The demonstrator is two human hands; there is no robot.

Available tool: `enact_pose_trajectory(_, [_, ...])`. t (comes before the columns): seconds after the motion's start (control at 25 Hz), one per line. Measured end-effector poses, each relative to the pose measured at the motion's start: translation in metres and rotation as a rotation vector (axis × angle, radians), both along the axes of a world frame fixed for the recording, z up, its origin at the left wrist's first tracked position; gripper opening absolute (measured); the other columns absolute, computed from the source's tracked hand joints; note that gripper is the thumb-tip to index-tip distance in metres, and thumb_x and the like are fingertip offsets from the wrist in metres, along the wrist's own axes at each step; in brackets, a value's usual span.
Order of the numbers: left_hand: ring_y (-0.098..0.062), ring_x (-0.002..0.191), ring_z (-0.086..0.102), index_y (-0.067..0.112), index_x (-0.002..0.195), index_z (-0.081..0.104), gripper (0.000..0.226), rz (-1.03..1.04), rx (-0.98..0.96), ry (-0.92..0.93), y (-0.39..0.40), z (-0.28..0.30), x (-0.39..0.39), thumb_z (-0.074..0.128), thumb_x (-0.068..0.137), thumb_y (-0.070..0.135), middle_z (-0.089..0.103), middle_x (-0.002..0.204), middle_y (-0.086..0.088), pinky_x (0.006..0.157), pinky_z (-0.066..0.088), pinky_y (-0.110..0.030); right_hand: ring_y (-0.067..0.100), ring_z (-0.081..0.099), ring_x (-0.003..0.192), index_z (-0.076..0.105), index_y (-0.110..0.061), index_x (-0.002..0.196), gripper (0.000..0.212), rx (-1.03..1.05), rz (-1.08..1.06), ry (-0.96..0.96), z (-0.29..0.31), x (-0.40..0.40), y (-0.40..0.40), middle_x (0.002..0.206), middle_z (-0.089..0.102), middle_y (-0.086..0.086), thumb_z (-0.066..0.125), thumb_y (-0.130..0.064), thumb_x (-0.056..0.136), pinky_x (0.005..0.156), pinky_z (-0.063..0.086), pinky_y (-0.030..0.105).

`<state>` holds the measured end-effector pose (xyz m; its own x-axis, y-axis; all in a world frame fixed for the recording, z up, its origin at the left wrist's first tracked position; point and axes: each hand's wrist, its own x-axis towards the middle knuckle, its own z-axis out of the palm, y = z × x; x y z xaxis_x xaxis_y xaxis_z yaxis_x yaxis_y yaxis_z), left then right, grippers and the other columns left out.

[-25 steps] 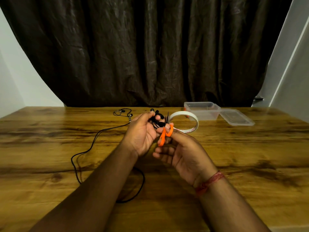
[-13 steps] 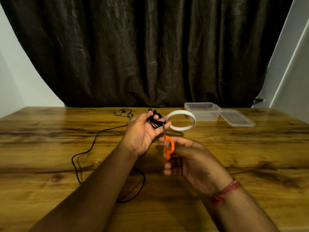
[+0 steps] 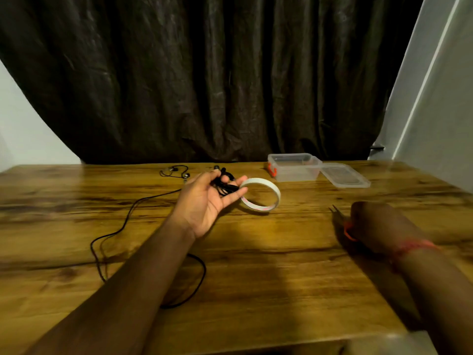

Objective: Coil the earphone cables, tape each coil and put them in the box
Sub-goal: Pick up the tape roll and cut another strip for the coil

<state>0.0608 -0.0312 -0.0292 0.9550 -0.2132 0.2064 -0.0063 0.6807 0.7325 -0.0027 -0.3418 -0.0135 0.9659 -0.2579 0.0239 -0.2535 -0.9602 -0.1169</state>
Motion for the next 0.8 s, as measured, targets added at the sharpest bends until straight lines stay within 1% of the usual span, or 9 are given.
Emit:
enact_pose_trajectory(0.2, [-0.049, 0.112, 0.061, 0.007, 0.091, 0.047, 0.011, 0.005, 0.033, -0.005, 0.001, -0.002, 0.001, 0.042, 0.101, 0.008, 0.055, 0.078, -0.013, 0.085, 0.054, -0.057, 0.019, 0.057, 0.074, 0.063, -0.016, 0.094, 0.013, -0.1, 0.012, 0.067, 0.006, 0.015, 0.003, 0.089, 0.063, 0.007, 0.061, -0.026, 0.088, 0.05, 0.039, 0.024])
enact_pose_trajectory(0.28, [-0.049, 0.112, 0.061, 0.008, 0.092, 0.047, 0.01, 0.004, 0.046, -0.001, 0.001, -0.002, 0.0, 0.042, 0.101, 0.009, 0.055, 0.08, -0.014, 0.086, 0.054, -0.058, 0.017, 0.055, 0.068, 0.063, -0.014, 0.094, 0.012, -0.101, -0.014, 0.113, 0.009, 0.016, 0.006, 0.081, 0.06, 0.004, 0.061, -0.024, 0.087, 0.046, 0.038, 0.023])
enact_pose_trajectory(0.36, [-0.049, 0.111, 0.062, 0.008, 0.093, 0.046, 0.009, 0.005, 0.059, 0.002, 0.0, -0.001, -0.003, 0.041, 0.101, 0.008, 0.054, 0.081, -0.014, 0.086, 0.054, -0.058, 0.019, 0.058, 0.073, 0.063, -0.016, 0.092, 0.013, -0.096, -0.004, 0.092, 0.008, 0.015, 0.005, 0.082, 0.06, 0.005, 0.06, -0.027, 0.088, 0.058, 0.048, 0.028])
enact_pose_trajectory(0.44, [-0.049, 0.111, 0.062, 0.008, 0.092, 0.046, 0.011, 0.002, 0.066, 0.001, -0.003, 0.0, -0.005, 0.04, 0.102, 0.008, 0.054, 0.08, -0.014, 0.086, 0.055, -0.057, 0.023, 0.06, 0.083, 0.062, -0.022, 0.09, 0.015, -0.072, 0.074, -0.124, 0.005, 0.011, 0.01, 0.093, 0.065, 0.006, 0.059, -0.037, 0.089, 0.069, 0.049, 0.032])
enact_pose_trajectory(0.52, [-0.048, 0.111, 0.062, 0.007, 0.09, 0.046, 0.014, -0.014, 0.073, -0.003, -0.005, 0.001, -0.008, 0.04, 0.102, 0.008, 0.054, 0.079, -0.014, 0.086, 0.054, -0.058, 0.015, 0.058, 0.087, 0.063, -0.027, 0.101, 0.018, 0.219, 0.242, -0.381, 0.002, 0.003, 0.034, 0.099, 0.064, -0.004, 0.057, -0.041, 0.092, 0.07, 0.045, 0.029])
enact_pose_trajectory(0.6, [-0.049, 0.112, 0.061, 0.007, 0.089, 0.047, 0.016, -0.04, 0.083, -0.009, -0.009, 0.001, -0.011, 0.039, 0.102, 0.008, 0.055, 0.079, -0.014, 0.087, 0.054, -0.058, 0.006, 0.059, 0.089, 0.065, -0.028, 0.109, 0.02, 0.601, 0.44, -0.396, -0.002, -0.006, 0.068, 0.101, 0.065, -0.011, 0.057, -0.038, 0.094, 0.075, 0.047, 0.025])
enact_pose_trajectory(0.64, [-0.049, 0.112, 0.061, 0.007, 0.089, 0.047, 0.015, -0.054, 0.089, -0.016, -0.01, 0.0, -0.012, 0.039, 0.102, 0.008, 0.056, 0.079, -0.014, 0.087, 0.054, -0.058, 0.009, 0.062, 0.089, 0.068, -0.026, 0.106, 0.017, 0.729, 0.503, -0.364, -0.005, -0.009, 0.083, 0.098, 0.069, -0.008, 0.059, -0.033, 0.094, 0.08, 0.05, 0.03])
enact_pose_trajectory(0.72, [-0.05, 0.112, 0.061, 0.007, 0.089, 0.048, 0.015, -0.081, 0.104, -0.029, -0.011, 0.0, -0.015, 0.04, 0.102, 0.009, 0.056, 0.081, -0.014, 0.085, 0.054, -0.059, 0.024, 0.064, 0.086, 0.071, -0.023, 0.096, 0.01, 0.833, 0.527, -0.329, -0.012, -0.011, 0.097, 0.088, 0.071, 0.005, 0.062, -0.027, 0.093, 0.082, 0.051, 0.044])
enact_pose_trajectory(0.8, [-0.049, 0.113, 0.061, 0.007, 0.088, 0.049, 0.017, -0.099, 0.115, -0.036, -0.011, 0.002, -0.016, 0.04, 0.102, 0.01, 0.056, 0.08, -0.013, 0.083, 0.054, -0.061, 0.021, 0.065, 0.081, 0.071, -0.028, 0.088, 0.006, 0.823, 0.502, -0.342, -0.015, -0.012, 0.091, 0.082, 0.071, 0.0, 0.066, -0.027, 0.09, 0.076, 0.052, 0.041])
